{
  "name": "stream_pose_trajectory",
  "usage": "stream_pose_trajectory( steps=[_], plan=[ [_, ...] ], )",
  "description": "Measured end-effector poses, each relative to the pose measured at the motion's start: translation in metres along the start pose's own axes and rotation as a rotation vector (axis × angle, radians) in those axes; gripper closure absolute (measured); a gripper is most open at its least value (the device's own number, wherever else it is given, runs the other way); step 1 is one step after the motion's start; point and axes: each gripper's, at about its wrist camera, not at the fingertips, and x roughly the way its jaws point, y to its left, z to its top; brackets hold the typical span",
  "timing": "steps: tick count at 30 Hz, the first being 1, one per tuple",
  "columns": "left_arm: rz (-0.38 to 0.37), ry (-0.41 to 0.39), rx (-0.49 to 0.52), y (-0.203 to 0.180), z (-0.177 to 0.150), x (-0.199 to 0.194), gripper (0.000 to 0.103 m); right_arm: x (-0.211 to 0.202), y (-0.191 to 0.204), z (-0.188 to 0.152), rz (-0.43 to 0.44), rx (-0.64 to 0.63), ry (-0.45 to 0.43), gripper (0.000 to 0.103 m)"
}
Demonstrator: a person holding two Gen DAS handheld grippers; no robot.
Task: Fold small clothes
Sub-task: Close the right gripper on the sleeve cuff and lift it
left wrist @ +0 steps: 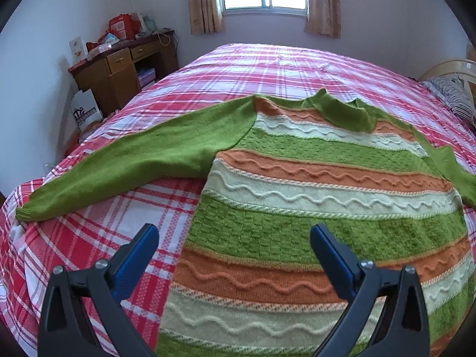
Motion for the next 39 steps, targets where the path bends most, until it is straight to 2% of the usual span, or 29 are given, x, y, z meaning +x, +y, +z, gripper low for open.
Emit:
stream_pose_trajectory(
  steps=[6,9,10,11,13,15,18,24,27,28,29,30,31,36,39],
  plan=[
    [-0.039,-0.003,-0.037,0.01,-0.007,-0.007,0.0,-0.005,0.06,0.008,0.018,-0.119,0.002,0.102],
    [-0.048,-0.017,-0.033,0.012,-0.01,-0.013,0.0,0.006,0.058,0.009,-0.008,-0.128,0.023,0.102],
    [-0.048,-0.027,-0.026,0.013,-0.011,-0.016,0.0,0.012,0.051,0.007,-0.02,-0.113,0.048,0.095],
    [-0.047,-0.035,-0.019,0.013,-0.012,-0.018,0.0,0.021,0.044,0.004,-0.063,-0.107,0.076,0.061],
    [-0.038,-0.048,-0.006,0.013,-0.012,-0.02,0.0,0.035,0.03,-0.011,-0.129,-0.101,0.108,0.019],
    [-0.043,-0.051,-0.006,0.013,-0.01,-0.021,0.0,0.045,0.021,-0.027,-0.143,-0.104,0.137,0.02],
    [-0.052,-0.044,-0.005,0.008,-0.008,-0.021,0.0,0.073,0.017,-0.056,-0.178,-0.154,0.226,0.02],
    [-0.081,-0.056,0.032,-0.01,-0.006,-0.032,0.0,0.112,0.004,-0.083,-0.221,-0.131,0.32,0.025],
    [-0.095,-0.056,0.039,-0.016,-0.007,-0.036,0.0,0.128,-0.004,-0.092,-0.243,-0.101,0.362,0.054],
    [-0.101,-0.056,0.042,-0.018,-0.007,-0.037,0.0,0.129,-0.005,-0.094,-0.258,-0.1,0.362,0.067],
    [-0.105,-0.055,0.045,-0.019,-0.008,-0.038,0.0,0.128,-0.008,-0.094,-0.255,-0.09,0.35,0.072],
    [-0.109,-0.054,0.048,-0.019,-0.009,-0.039,0.0,0.126,-0.01,-0.092,-0.248,-0.079,0.338,0.088],
    [-0.112,-0.055,0.048,-0.019,-0.01,-0.039,0.0,0.122,-0.01,-0.091,-0.241,-0.073,0.33,0.096],
    [-0.122,-0.068,0.038,-0.016,-0.012,-0.043,0.0,0.088,0.006,-0.069,-0.129,-0.052,0.271,0.096],
    [-0.121,-0.072,0.039,-0.014,-0.012,-0.043,0.0,0.067,0.037,-0.048,-0.053,-0.074,0.235,0.096]
  ],
)
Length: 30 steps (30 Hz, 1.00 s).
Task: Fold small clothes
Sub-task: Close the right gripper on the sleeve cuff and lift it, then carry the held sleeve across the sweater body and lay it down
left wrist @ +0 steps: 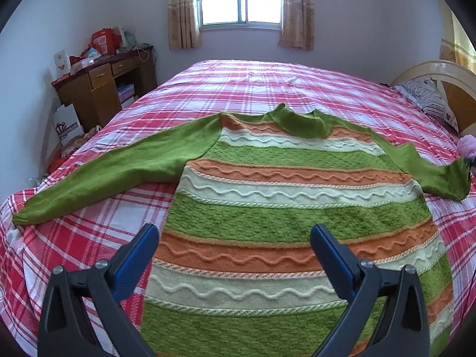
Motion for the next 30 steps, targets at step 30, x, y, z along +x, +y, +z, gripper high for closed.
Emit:
stream_pose_trajectory(
  steps=[30],
  plan=[
    [-0.015,-0.007,-0.061,0.049,-0.014,-0.001,0.0,-0.042,0.338,0.056,0.357,-0.404,-0.062,0.098]
  ],
)
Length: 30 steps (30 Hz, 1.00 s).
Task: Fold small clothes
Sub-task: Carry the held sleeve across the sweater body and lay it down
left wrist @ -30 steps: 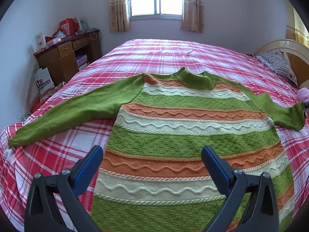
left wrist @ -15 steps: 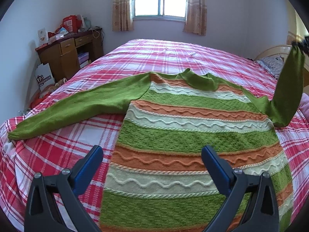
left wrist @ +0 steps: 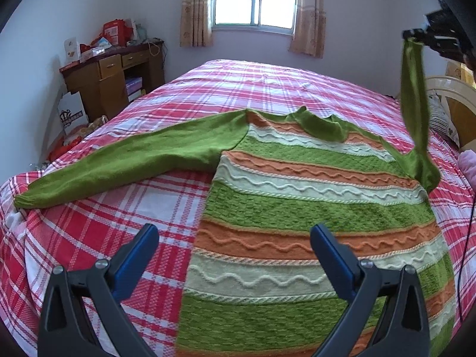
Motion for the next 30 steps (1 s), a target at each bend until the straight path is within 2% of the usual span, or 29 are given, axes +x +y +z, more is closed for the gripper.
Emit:
stream_pose_trajectory(
  steps=[5,8,9,10,11,13,14,16,18,20,23,25,28,29,30],
  plan=[
    [0.022,0.018,0.01,0.005,-0.003,0.005,0.0,0.062,0.034,-0.016,0.076,-0.017,0.059,0.098],
    [0.04,0.036,0.007,0.01,-0.004,0.007,0.0,0.121,0.051,-0.045,0.144,-0.014,0.172,0.094],
    [0.038,0.047,0.001,0.014,-0.004,0.007,0.0,0.146,0.053,-0.063,0.15,0.003,0.242,0.073],
    [0.044,0.051,-0.002,0.016,-0.004,0.007,0.0,0.159,0.053,-0.074,0.154,0.011,0.285,0.036],
    [0.051,0.051,-0.005,0.019,-0.004,0.005,0.0,0.166,0.052,-0.088,0.173,0.021,0.309,0.029],
    [0.057,0.048,0.0,0.023,-0.003,0.002,0.0,0.166,0.042,-0.117,0.23,0.043,0.312,0.029],
    [0.056,0.052,0.007,0.024,-0.001,0.002,0.0,0.162,0.037,-0.127,0.231,0.05,0.314,0.029],
    [0.064,0.059,0.036,0.022,0.004,0.002,0.0,0.149,0.022,-0.149,0.208,0.054,0.307,0.029],
    [0.037,0.068,0.06,0.018,0.013,0.003,0.0,0.131,0.006,-0.167,0.178,0.045,0.285,0.029],
    [0.019,0.075,0.062,0.013,0.025,0.005,0.0,0.106,-0.013,-0.181,0.116,0.018,0.232,0.029],
    [0.061,0.039,0.084,0.0,0.047,0.011,0.0,0.076,-0.048,-0.179,0.0,-0.001,0.13,0.029],
    [0.051,0.035,0.066,-0.011,0.06,0.017,0.0,0.07,-0.084,-0.172,0.004,0.08,0.098,0.029],
    [0.061,0.023,0.067,-0.025,0.066,0.021,0.0,0.082,-0.125,-0.175,0.032,0.187,0.136,0.029],
    [0.067,0.018,0.084,-0.031,0.065,0.023,0.0,0.088,-0.139,-0.181,0.012,0.224,0.166,0.031],
    [0.071,0.021,0.112,-0.038,0.064,0.026,0.0,0.09,-0.155,-0.189,-0.05,0.248,0.18,0.035]
  ],
)
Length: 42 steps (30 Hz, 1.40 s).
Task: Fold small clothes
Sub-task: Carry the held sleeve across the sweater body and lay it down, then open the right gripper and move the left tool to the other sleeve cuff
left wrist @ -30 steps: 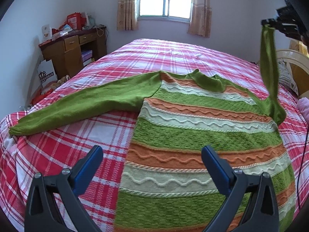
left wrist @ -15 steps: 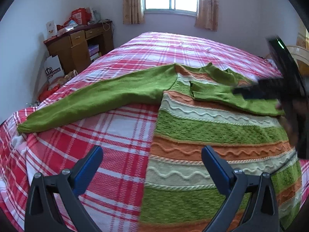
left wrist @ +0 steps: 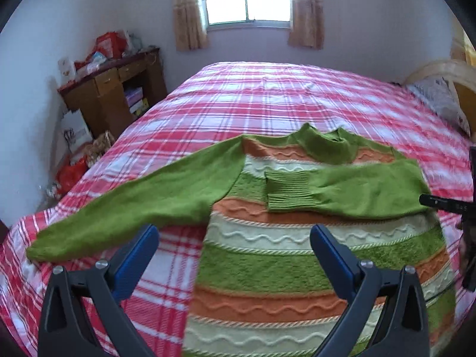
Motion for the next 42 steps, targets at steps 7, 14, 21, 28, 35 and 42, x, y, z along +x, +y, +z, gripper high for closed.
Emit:
stream_pose_trajectory(
  steps=[7,14,21,28,35,42],
  plan=[
    [0.051,0.036,0.034,-0.008,-0.004,0.023,0.0,-0.035,-0.024,-0.008,-0.101,0.049,-0.117,0.038],
    [0.051,0.063,0.04,-0.024,0.004,0.045,0.0,-0.003,0.036,0.012,0.079,-0.082,-0.058,0.038],
    [0.084,0.105,0.004,-0.01,0.004,0.07,0.0,-0.001,0.009,-0.002,-0.076,-0.024,-0.034,0.055],
    [0.083,0.091,-0.017,-0.02,0.014,0.076,0.0,-0.022,0.033,0.008,-0.14,-0.084,-0.105,0.049],
    [0.141,0.159,0.012,-0.029,0.016,0.108,0.0,0.016,0.041,-0.002,-0.192,-0.081,-0.016,0.048],
    [0.107,0.167,-0.017,-0.014,-0.005,0.103,0.0,0.007,0.047,-0.03,-0.266,-0.178,-0.065,0.048]
  ],
)
